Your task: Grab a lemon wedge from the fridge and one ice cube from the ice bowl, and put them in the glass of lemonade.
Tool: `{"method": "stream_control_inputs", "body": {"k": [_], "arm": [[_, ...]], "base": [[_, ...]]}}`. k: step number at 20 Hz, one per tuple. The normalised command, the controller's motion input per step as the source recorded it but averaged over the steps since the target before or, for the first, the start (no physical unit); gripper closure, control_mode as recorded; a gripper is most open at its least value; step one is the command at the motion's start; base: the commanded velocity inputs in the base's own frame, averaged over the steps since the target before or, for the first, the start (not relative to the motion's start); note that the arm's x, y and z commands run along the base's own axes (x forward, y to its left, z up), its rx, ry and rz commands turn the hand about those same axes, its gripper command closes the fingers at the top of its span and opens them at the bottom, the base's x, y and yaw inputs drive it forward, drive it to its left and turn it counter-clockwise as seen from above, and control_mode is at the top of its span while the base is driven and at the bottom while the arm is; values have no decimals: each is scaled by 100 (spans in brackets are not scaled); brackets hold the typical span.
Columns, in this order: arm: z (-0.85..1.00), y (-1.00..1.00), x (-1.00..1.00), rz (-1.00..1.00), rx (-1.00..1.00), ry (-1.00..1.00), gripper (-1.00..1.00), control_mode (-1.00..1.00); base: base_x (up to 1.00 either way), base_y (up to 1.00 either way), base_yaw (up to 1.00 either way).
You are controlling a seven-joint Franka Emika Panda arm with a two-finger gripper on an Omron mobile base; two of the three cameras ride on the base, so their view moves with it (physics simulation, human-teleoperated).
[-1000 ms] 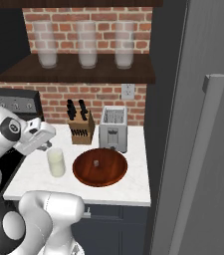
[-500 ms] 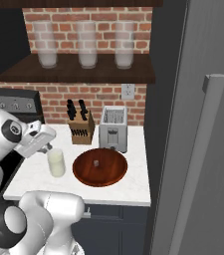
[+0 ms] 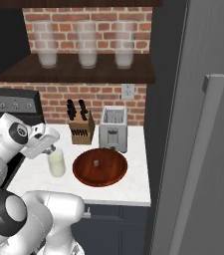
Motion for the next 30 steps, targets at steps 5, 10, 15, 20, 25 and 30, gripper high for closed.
{"method": "stream_control_inputs", "body": {"k": [5, 10, 15, 20, 25, 30], "arm": [[-15, 0, 24, 0, -1, 0, 100, -100], [-17, 0, 18, 0, -2, 0, 100, -100], [-5, 0, 1, 0, -2, -1, -100, -100], [0, -4, -4, 0, 0, -2, -100, -100], [0, -27, -6, 0, 0, -3, -100, -100], [0, -24, 0, 0, 0, -2, -100, -100]], "base": [[0, 0, 0], [0, 0, 0], [0, 0, 0], [0, 0, 0], [0, 0, 0], [0, 0, 0]]}}
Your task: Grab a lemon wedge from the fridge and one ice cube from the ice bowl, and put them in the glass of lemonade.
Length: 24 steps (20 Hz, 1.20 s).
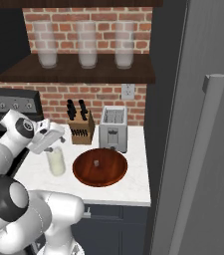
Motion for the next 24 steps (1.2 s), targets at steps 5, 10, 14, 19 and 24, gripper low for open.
{"method": "stream_control_inputs", "body": {"k": [5, 10, 14, 19, 24], "arm": [[3, -5, 0, -1, 0, 0, -100, -100], [28, 3, -26, -3, 0, -6, -100, -100], [52, 6, -43, -7, 6, -13, -100, -100], [56, -1, -60, -8, 28, -23, -100, -100], [54, -51, -72, -7, 51, -20, -100, -100]], "base": [[0, 0, 0], [0, 0, 0], [0, 0, 0], [0, 0, 0], [0, 0, 0]]}}
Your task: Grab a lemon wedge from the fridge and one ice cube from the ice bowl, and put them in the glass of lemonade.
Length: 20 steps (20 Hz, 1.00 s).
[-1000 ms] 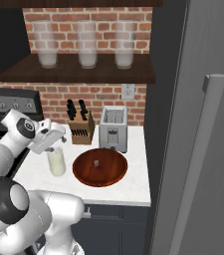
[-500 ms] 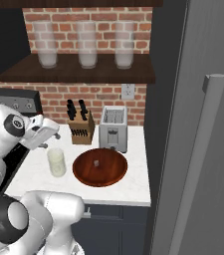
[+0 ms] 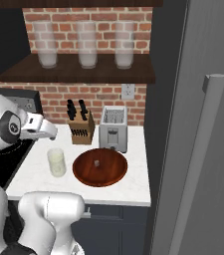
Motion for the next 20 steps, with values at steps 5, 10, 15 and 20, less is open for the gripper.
{"method": "stream_control_inputs", "body": {"k": [5, 10, 15, 20], "arm": [[51, -88, -96, 2, 54, -26, -100, -100], [39, -37, -85, 6, 11, -22, -100, -100], [31, 0, -69, 8, -5, -7, -100, -100], [16, 0, -58, 10, -13, 0, -100, -100]], "base": [[0, 0, 0], [0, 0, 0], [0, 0, 0], [0, 0, 0]]}}
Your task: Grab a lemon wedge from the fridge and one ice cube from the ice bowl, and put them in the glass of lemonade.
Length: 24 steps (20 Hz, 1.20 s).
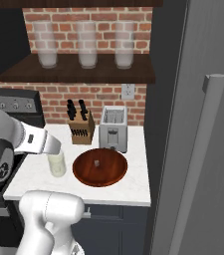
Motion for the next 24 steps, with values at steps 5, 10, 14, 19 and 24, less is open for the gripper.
{"method": "stream_control_inputs", "body": {"k": [5, 10, 14, 19, 24], "arm": [[0, 0, -45, 5, -5, 0, -100, -100], [-1, 0, -38, 0, 0, 0, -100, 100], [0, 0, 0, 0, 0, 0, -100, 100], [0, 0, 0, 0, 0, 0, -100, 100], [0, 0, 0, 0, 0, 0, -100, 100]], "base": [[0, 0, 0], [-14, 0, 0], [-83, 0, -2], [-90, -5, 0], [-86, -52, 0]]}}
